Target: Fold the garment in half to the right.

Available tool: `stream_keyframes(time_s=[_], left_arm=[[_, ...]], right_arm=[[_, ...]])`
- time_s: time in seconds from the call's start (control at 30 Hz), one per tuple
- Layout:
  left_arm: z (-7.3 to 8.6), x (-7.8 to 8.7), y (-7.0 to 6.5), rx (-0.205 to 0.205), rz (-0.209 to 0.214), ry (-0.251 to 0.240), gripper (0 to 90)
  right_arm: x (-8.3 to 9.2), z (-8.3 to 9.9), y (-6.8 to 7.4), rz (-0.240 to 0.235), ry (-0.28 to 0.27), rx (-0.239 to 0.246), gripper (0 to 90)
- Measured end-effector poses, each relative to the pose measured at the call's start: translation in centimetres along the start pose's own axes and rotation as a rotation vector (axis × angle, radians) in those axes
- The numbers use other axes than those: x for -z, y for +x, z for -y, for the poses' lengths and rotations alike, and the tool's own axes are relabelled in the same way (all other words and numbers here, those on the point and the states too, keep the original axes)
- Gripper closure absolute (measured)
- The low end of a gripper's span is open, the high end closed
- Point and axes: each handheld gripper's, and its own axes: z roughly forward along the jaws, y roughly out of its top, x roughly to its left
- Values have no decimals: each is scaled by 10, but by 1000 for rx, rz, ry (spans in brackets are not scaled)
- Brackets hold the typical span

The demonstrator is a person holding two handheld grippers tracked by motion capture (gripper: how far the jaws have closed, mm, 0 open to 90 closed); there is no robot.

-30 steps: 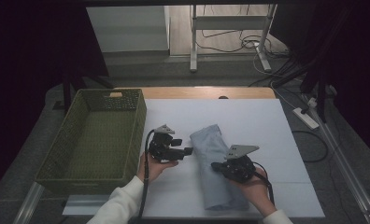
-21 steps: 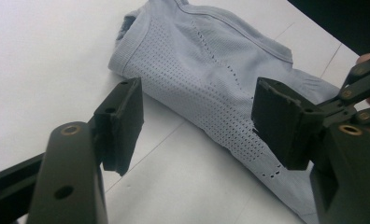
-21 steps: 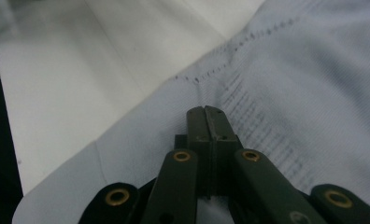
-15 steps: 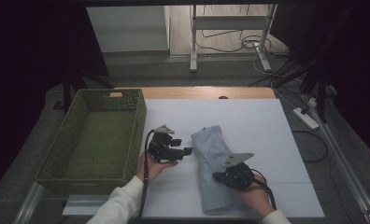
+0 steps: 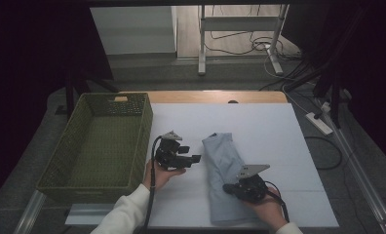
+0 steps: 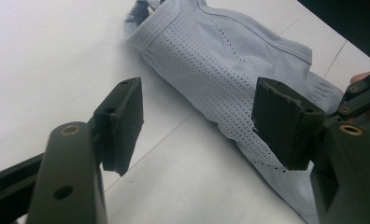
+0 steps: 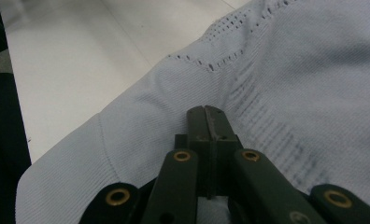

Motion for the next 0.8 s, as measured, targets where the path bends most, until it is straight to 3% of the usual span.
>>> stream_keyframes(time_s=[0.3,0.5,0.6,0.8], left_arm=[[1,-2,0,-6,-3,9,340],[1,-1,2,3,-2,3,338],[1,-1,1,-2,-2,3,337],[0,0,1,-1,-5,-1,335]], right_arm=[[0,0,-4,-16,-14,15,897],[17,-7,-3,0,-29,50,896],[24,-6,2,-3,-41,56,896],[29,4,12,1,-12,72,897]])
